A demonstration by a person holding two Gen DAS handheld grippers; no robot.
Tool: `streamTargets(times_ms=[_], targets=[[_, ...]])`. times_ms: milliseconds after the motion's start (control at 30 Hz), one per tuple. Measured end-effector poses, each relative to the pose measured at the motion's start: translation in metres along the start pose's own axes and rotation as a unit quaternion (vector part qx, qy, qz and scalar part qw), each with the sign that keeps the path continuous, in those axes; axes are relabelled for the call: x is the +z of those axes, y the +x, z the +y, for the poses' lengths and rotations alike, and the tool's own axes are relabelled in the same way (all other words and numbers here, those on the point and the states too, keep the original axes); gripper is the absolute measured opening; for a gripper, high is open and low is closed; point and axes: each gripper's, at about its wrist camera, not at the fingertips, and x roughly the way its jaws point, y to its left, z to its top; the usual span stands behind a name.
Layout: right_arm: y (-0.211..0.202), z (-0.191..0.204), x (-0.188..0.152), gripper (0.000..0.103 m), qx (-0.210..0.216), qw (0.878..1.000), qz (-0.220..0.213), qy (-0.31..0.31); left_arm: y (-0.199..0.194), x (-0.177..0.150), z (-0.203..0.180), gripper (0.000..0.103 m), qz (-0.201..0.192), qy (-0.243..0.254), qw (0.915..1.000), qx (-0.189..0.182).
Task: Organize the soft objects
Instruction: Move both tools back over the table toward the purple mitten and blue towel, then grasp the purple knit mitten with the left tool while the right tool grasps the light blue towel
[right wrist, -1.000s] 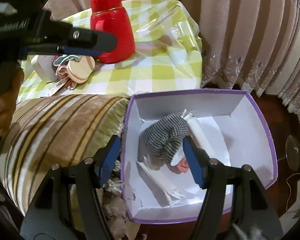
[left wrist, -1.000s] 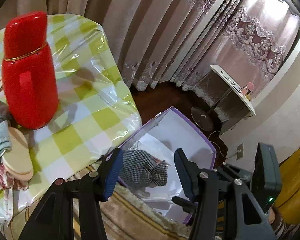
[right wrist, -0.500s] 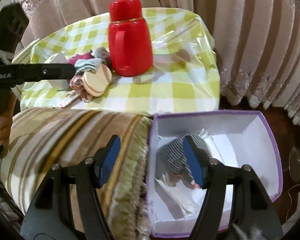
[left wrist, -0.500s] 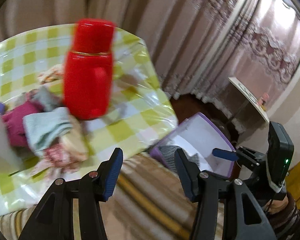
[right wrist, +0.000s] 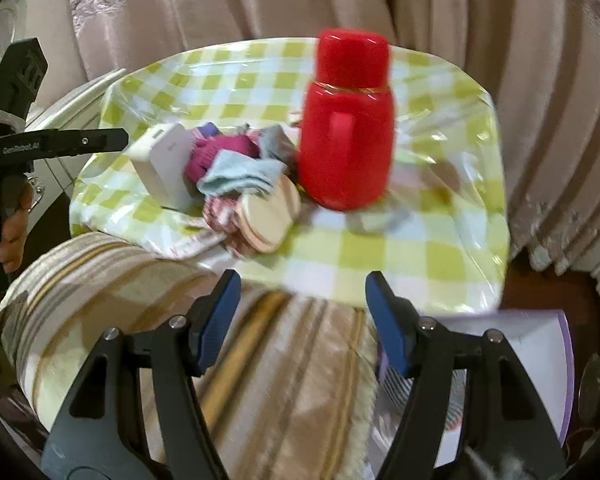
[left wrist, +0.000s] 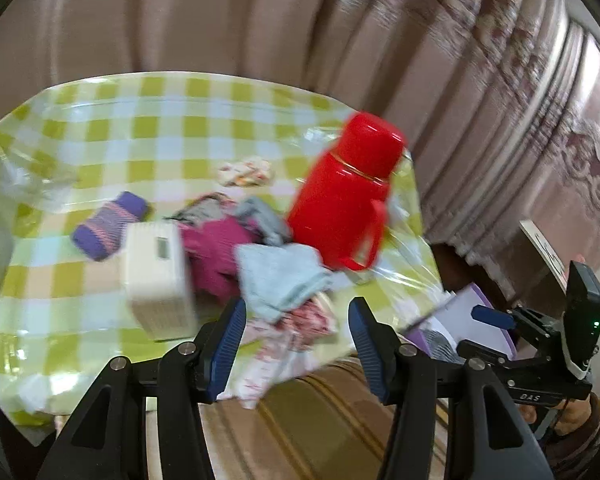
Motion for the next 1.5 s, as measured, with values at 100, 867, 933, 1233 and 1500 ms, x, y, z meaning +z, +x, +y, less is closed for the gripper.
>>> streamTargets(times_ms=[100, 867, 933, 1233, 1500], targets=[[0.011, 0.014, 0.017, 0.068, 0.012, 1.000, -0.001, -0.014, -0.006, 0.004, 0.019, 0.055, -0.007, -0.015, 0.9998, 0.013], [0.130, 0.107, 0.098, 0.069, 0.027, 0.992, 0.040, -0.120, -0.005, 0.032, 0.146, 0.055, -0.022, -0.088, 0.9927, 0.080], [0.140, 0.111, 0.099, 0.069, 0.023, 0.991, 0.047, -0.127, 0.001, 0.035, 0.155, 0.057, -0.018, -0.088, 0.9922, 0.087], [0.178, 0.124, 0.093, 0.069, -0.011, 0.984, 0.073, -0.162, 0.051, 0.048, 0.211, 0.065, 0.026, -0.090, 0.9879, 0.123], [0.197, 0.124, 0.092, 0.071, -0.032, 0.981, 0.076, -0.176, 0.120, 0.066, 0.234, 0.080, 0.090, -0.025, 0.9869, 0.132]])
